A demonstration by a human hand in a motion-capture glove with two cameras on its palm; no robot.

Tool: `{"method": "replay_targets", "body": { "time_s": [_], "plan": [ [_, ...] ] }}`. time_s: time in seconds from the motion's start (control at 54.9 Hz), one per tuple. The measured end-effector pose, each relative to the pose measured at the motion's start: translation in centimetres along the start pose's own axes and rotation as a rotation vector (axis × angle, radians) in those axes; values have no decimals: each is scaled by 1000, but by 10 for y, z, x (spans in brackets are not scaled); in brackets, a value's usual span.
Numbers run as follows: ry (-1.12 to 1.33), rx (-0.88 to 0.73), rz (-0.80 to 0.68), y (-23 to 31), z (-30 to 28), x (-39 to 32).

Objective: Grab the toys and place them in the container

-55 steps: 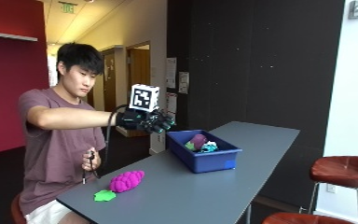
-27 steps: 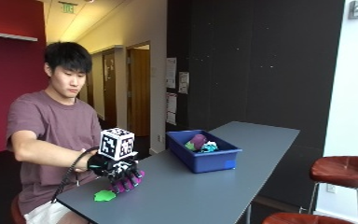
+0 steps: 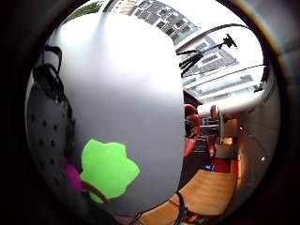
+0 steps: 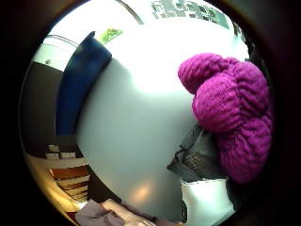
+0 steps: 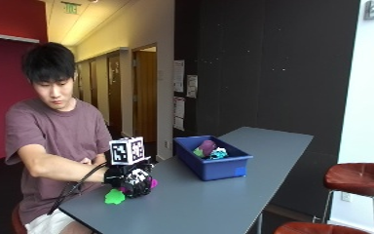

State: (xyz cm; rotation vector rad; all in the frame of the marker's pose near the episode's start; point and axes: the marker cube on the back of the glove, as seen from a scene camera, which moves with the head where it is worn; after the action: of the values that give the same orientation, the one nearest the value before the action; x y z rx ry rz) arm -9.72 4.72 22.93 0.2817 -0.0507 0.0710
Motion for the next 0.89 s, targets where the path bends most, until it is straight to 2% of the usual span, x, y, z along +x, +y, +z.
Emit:
{"method": "replay_targets", "body": {
  "time_s": [0.164, 0.273, 0.455, 0.728, 0.892],
  "plan": [
    [12, -56, 33, -8, -2, -6],
    [52, 26, 33, -12, -4, -7],
    [94, 66, 14, -15, -15, -14],
    [-86, 43, -1, -40, -72, -20],
    [-100, 54, -5, -66, -110, -39]
  ]
}}
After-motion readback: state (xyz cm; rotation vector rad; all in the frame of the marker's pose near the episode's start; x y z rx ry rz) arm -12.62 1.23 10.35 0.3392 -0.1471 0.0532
